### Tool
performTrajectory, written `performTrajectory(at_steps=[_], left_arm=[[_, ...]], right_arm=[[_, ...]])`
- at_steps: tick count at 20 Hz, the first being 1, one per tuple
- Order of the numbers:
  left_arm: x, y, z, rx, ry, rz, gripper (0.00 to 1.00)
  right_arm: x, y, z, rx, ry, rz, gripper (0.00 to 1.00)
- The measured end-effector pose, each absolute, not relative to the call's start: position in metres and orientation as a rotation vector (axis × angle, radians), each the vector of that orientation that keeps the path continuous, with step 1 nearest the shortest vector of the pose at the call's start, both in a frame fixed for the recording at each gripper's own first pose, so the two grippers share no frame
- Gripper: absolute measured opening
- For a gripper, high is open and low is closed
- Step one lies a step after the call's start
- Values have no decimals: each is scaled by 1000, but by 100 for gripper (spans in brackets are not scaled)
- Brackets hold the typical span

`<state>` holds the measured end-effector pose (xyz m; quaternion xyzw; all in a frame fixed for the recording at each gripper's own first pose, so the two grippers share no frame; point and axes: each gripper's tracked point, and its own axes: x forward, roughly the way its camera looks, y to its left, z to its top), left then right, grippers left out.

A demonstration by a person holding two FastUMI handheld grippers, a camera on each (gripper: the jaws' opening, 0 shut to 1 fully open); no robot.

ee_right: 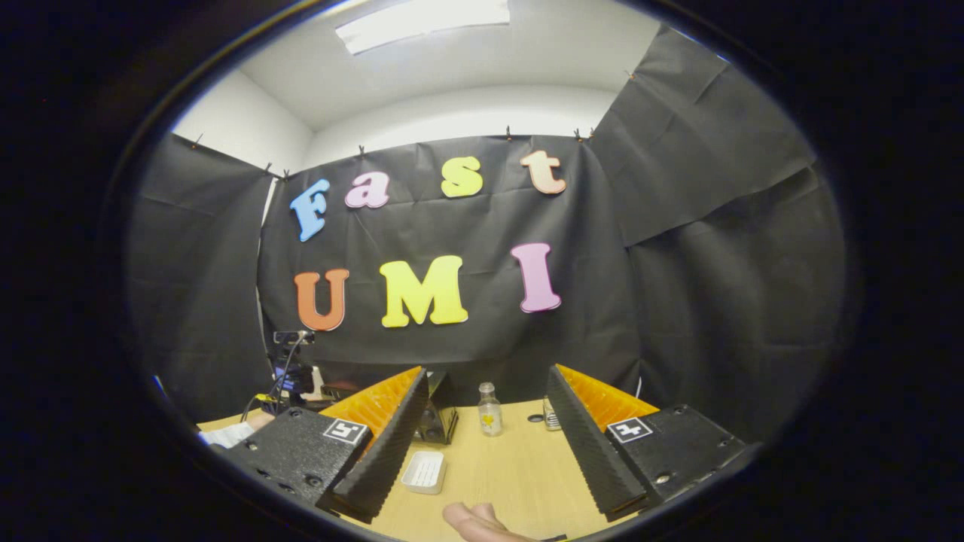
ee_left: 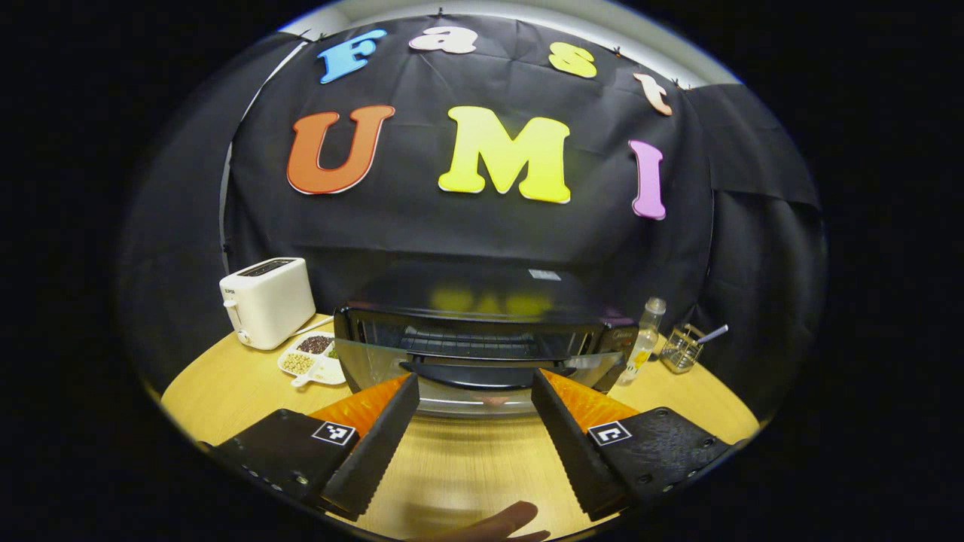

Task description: Open the electric oven with the left hand, put the food in, and close the electric oven.

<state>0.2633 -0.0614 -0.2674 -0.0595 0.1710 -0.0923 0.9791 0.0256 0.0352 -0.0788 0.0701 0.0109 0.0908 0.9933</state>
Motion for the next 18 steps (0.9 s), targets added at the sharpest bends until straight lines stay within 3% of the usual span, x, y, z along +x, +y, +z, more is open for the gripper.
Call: performTrajectory(at_steps=[4, 5, 6, 8, 12, 13, 16, 17, 18], left_arm=[[220, -53, -234, -82, 299, -184, 95], [208, -46, -224, -49, 280, -161, 95], [195, -45, -214, -27, 264, -157, 95], [164, -43, -190, 6, 228, -161, 95], [98, -33, -141, 8, 173, -153, 95], [81, -30, -131, 11, 162, -154, 94], [31, -12, -109, 57, 164, -123, 95], [23, -14, -105, 67, 150, -107, 95], [12, -11, -94, 66, 122, -97, 95]], right_arm=[[9, 27, -79, 127, 32, 163, 100], [3, 24, -77, 128, 28, 155, 96], [-2, 22, -77, 128, 26, 147, 100], [-14, 21, -79, 133, 37, 135, 96], [-37, 25, -77, 144, 55, 130, 96], [-42, 25, -74, 138, 49, 128, 100], [-51, 28, -66, 127, 29, 124, 96], [-55, 30, -70, 115, 35, 126, 100], [-60, 30, -73, 103, 39, 126, 96]])
